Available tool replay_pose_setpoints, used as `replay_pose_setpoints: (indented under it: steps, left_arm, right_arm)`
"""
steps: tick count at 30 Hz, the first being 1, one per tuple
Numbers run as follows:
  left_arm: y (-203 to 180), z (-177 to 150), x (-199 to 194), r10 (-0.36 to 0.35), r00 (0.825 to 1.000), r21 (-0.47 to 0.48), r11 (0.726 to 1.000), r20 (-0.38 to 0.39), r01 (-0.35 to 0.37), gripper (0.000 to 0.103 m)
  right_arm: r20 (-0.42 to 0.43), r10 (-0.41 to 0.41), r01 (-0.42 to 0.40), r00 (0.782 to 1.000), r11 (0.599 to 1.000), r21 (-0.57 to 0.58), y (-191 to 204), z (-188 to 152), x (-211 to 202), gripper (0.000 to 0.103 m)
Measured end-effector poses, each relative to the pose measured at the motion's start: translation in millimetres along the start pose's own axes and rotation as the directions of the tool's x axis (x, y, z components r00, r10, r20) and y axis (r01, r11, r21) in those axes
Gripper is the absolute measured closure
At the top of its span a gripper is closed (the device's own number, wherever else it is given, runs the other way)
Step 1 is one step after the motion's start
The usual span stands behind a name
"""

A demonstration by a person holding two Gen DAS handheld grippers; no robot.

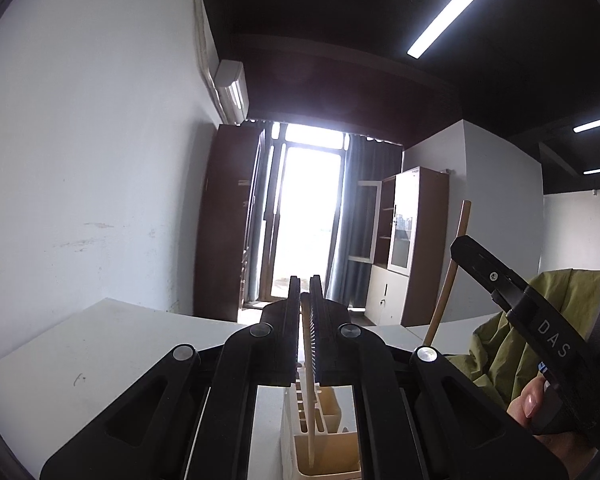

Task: Organize utensils
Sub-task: 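Lower both chopsticks into the holder and open both grippers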

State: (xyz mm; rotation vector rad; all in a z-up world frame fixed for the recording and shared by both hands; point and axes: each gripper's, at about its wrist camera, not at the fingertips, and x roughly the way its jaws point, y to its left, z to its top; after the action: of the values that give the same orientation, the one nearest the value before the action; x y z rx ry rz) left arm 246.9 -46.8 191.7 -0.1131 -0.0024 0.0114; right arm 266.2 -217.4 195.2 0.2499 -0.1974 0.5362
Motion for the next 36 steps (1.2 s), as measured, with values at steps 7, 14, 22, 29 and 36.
replay_pose_setpoints:
  steps: [7, 14, 22, 29, 36]
  left_arm:
    - [2, -13, 11, 0.002, 0.997, 0.019, 1.000, -0.080, 0.000, 0.099]
    - [1, -26, 14, 0.000, 0.990, 0.050, 0.999, -0.143, 0.007, 0.099]
    - [11, -43, 26, -0.033, 0.976, 0.035, 0.999, -0.216, 0.041, 0.099]
    - [17, -51, 28, -0.028, 0.968, 0.025, 0.999, -0.249, 0.035, 0.099]
    - [18, -54, 31, -0.038, 0.960, 0.018, 0.999, -0.278, 0.045, 0.097]
  right_arm:
    - [-0.049, -0.004, 0.003, 0.999, 1.000, -0.005, 0, -16, 10, 0.096]
    - [-0.112, -0.022, 0.021, 0.993, 1.000, -0.014, -1, -28, 12, 0.096]
    - [-0.168, -0.030, 0.025, 0.985, 0.999, -0.032, -1, -49, 12, 0.096]
    - [-0.197, -0.040, 0.032, 0.980, 0.999, -0.042, 0, -56, 16, 0.096]
    - [-0.231, -0.059, 0.050, 0.971, 0.998, -0.045, 0, -64, 17, 0.095]
